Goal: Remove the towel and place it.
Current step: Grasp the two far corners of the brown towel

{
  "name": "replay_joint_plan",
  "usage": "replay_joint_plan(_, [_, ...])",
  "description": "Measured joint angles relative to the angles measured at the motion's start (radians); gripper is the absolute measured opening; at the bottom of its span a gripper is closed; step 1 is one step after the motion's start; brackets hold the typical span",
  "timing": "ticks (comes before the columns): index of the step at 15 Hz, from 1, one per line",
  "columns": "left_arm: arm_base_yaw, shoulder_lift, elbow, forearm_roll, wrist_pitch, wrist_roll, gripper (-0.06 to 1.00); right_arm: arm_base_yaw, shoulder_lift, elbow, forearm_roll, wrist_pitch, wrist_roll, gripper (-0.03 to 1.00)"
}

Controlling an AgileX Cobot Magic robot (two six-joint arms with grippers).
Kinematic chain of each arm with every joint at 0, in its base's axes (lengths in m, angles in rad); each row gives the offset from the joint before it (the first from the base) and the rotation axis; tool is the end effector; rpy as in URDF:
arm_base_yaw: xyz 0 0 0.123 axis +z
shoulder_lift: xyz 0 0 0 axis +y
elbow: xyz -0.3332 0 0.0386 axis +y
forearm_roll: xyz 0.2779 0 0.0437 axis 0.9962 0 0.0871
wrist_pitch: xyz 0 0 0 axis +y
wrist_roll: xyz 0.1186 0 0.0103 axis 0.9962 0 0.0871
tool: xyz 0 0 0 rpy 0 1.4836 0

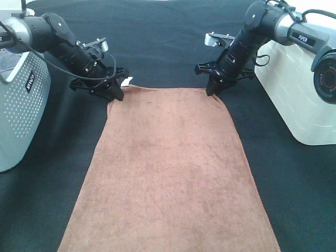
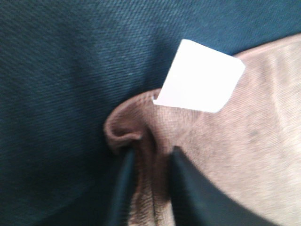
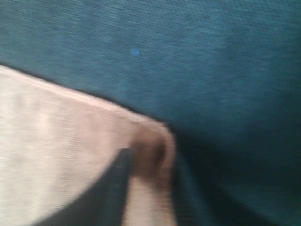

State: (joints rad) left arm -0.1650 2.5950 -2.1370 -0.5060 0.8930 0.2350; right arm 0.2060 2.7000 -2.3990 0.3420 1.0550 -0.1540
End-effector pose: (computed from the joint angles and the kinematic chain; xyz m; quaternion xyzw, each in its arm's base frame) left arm 0.5977 -0.1451 0.0769 0.0673 0.9626 -0.2114 0.1555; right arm 0.6122 0.1634 0.0820 -0.1147 0.9693 0.1628 0.1440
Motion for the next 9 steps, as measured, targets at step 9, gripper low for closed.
replay_joint_plan(9, [-0.009, 0.002, -0.154, 0.181, 0.076, 0.084, 0.01, 0.002, 0.0, -0.013, -0.048, -0.048, 0.0, 0.01])
